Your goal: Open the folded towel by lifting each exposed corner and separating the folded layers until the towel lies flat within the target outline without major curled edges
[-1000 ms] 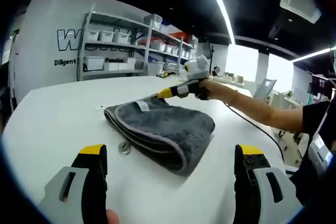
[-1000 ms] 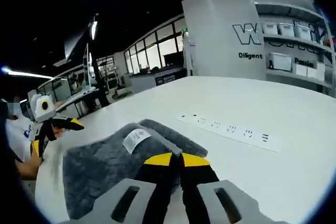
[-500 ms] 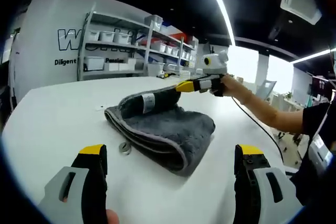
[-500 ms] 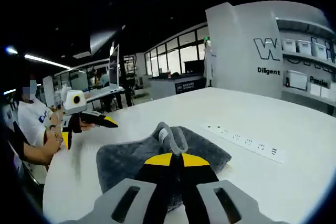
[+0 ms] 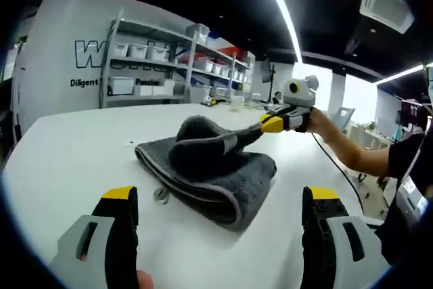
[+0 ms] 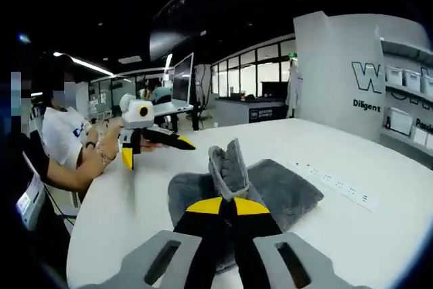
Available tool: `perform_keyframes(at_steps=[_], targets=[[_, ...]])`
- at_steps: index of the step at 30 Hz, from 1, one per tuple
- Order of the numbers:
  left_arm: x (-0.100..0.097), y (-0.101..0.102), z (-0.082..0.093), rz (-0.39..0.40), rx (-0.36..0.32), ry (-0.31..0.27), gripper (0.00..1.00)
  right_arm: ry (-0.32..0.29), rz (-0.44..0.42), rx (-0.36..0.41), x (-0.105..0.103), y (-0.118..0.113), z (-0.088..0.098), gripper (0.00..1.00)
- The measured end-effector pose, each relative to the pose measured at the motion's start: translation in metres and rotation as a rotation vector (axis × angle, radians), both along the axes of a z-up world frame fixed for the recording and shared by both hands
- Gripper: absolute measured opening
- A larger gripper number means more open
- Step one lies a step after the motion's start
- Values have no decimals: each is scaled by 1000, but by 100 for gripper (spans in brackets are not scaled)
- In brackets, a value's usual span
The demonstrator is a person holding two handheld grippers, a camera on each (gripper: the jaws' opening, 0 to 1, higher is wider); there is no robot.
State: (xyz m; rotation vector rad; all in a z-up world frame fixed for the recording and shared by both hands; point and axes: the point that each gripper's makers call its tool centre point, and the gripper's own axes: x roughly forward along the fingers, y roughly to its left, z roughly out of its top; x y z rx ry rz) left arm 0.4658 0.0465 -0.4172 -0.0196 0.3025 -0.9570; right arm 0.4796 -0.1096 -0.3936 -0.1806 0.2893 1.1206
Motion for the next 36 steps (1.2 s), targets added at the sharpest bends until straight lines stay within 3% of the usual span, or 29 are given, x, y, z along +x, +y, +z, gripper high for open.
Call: perform_keyframes(at_steps=[4, 8, 12, 21, 29, 33, 36], targets=[[0, -1, -3, -1, 11, 5, 100, 2, 20, -24, -9, 1, -9, 0], [0, -2, -4, -2, 13, 8, 100, -3, 51, -101, -22, 0, -31, 0], [2, 0, -5, 0, 15, 12, 100, -17, 32, -108, -23, -3, -38, 0], [1, -2, -7, -3, 24, 17, 100, -76, 9, -105, -24, -5, -27, 5], [0, -2, -7, -5, 24, 14, 100, -136, -11, -126, -23, -5, -16, 27], [1, -1, -6, -4, 21, 13, 100, -234, -13, -218, -19, -3, -17, 31], [0, -1, -6, -4, 22, 13, 100, -271, -12, -257, -16, 2, -19, 32]])
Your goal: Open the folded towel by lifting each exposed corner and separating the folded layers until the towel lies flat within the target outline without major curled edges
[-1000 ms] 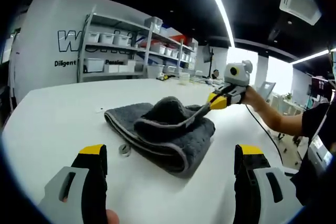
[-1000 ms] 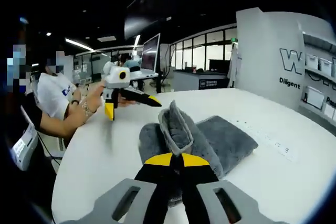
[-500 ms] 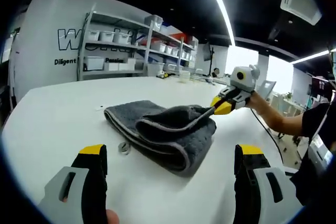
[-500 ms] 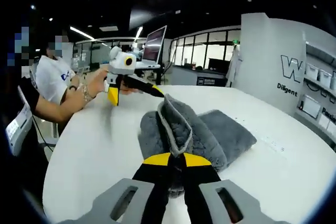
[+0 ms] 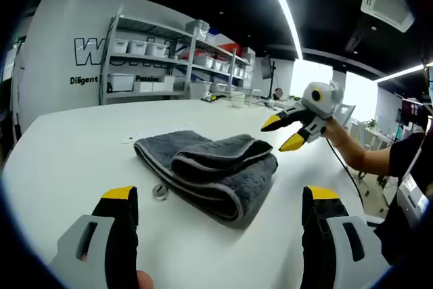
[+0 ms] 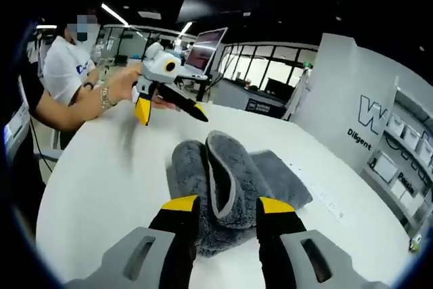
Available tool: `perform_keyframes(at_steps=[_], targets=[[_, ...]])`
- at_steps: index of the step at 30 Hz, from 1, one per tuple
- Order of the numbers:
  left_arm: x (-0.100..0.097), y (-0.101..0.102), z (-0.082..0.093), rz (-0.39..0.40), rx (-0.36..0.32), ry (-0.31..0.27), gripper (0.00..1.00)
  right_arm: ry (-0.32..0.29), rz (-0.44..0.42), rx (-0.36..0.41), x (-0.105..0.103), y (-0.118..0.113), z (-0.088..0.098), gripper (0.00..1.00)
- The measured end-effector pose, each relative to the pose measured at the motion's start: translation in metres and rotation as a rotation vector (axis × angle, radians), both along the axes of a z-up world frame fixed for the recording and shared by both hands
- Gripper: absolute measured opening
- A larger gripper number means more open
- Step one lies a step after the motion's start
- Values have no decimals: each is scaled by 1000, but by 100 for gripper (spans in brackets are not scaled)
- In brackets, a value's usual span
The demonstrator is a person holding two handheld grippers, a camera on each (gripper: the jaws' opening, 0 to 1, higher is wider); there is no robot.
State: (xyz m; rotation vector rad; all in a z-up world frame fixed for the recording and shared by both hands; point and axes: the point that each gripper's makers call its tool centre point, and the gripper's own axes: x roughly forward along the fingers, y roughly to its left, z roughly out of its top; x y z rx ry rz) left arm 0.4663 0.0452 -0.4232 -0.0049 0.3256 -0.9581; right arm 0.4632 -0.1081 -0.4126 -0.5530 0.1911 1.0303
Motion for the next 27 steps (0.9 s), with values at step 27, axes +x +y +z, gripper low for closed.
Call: perform_keyframes(at_steps=[27], targets=[[0, 0, -1, -10, 18, 3, 100, 77, -28, 15, 13, 21, -14, 2]])
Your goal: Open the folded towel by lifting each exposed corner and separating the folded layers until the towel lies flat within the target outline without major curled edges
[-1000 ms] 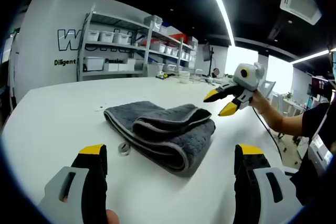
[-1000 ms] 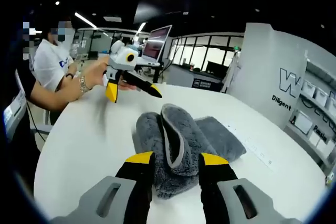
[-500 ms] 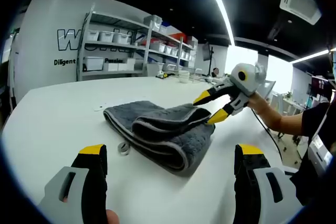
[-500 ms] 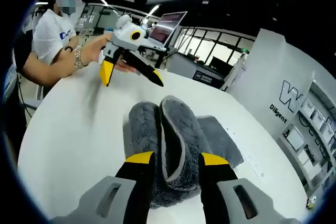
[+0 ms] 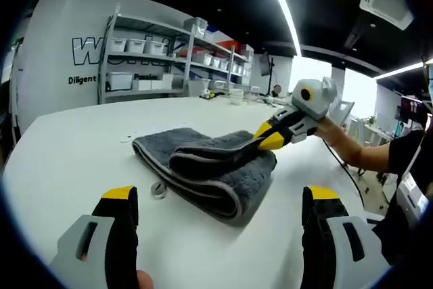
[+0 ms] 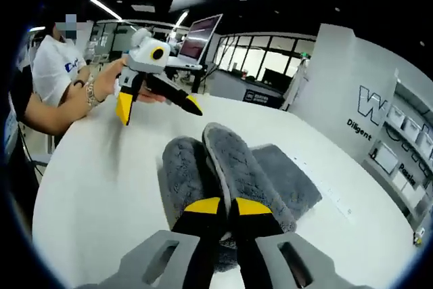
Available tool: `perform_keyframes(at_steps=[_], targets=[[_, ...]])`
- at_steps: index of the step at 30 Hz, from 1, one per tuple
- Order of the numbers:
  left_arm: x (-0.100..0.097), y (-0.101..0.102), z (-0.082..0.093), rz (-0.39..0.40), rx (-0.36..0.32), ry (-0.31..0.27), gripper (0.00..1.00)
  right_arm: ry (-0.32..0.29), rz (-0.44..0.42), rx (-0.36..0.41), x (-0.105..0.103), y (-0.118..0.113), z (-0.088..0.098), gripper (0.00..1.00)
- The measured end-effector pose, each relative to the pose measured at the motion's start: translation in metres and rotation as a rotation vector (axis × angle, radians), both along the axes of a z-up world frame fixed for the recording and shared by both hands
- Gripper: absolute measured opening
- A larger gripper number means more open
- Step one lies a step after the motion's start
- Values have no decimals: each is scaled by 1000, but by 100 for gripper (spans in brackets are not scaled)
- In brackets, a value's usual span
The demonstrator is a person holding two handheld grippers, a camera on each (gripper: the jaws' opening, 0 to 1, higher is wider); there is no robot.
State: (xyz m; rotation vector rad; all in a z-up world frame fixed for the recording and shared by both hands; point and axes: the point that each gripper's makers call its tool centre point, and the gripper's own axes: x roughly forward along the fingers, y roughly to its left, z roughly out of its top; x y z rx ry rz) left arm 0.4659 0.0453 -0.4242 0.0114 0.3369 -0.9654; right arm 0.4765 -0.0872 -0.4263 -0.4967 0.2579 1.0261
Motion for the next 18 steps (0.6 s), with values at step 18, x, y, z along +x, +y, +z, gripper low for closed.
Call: perform_keyframes(at_steps=[18], targets=[[-6, -1, 1, -31, 13, -10, 100, -29, 69, 21, -53, -7, 28, 2]])
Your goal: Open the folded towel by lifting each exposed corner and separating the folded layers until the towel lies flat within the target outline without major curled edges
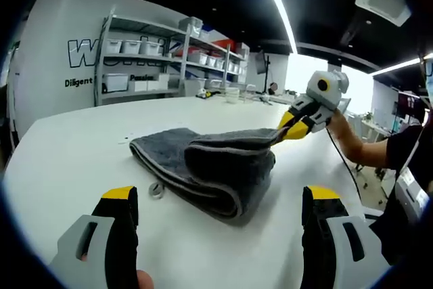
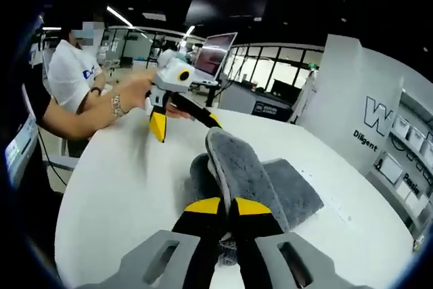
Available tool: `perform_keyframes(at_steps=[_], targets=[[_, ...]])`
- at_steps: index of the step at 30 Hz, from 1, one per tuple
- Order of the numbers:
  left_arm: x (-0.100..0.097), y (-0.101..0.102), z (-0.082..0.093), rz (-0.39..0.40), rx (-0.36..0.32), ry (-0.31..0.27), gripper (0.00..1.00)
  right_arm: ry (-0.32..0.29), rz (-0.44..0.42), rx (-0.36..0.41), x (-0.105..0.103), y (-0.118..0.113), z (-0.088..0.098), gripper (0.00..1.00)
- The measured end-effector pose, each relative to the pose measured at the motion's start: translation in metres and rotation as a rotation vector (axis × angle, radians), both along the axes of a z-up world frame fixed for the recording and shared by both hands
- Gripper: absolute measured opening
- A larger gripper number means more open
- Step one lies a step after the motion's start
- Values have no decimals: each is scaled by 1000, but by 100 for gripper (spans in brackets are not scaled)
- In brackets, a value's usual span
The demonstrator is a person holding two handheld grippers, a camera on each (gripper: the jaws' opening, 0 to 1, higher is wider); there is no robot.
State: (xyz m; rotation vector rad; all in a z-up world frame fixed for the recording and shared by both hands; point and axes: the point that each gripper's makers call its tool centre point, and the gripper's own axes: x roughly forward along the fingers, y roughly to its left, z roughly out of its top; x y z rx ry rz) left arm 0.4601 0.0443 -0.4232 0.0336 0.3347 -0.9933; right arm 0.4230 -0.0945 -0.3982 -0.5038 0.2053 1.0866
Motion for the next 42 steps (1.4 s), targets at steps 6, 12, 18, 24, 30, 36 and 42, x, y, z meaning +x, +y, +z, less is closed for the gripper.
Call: perform_keyframes(at_steps=[6, 12, 18, 24, 30, 36, 42], targets=[[0, 3, -3, -4, 2, 8, 100, 27, 45, 26, -24, -1, 4, 2], [-1, 4, -4, -11, 1, 13, 100, 12, 82, 19, -49, -1, 8, 2], [-1, 6, -7, -24, 10, 20, 100, 31, 136, 16, -78, 3, 7, 2], [-11, 5, -12, -87, 36, 13, 100, 46, 172, 32, -103, 5, 11, 2], [-19, 5, -15, -137, 55, 10, 100, 73, 192, 26, -121, 4, 1, 2], [-22, 5, -20, -160, 70, 17, 100, 122, 216, 10, -144, 6, -15, 2], [-21, 6, -19, -155, 62, 20, 100, 180, 258, -14, -171, 10, -32, 2]])
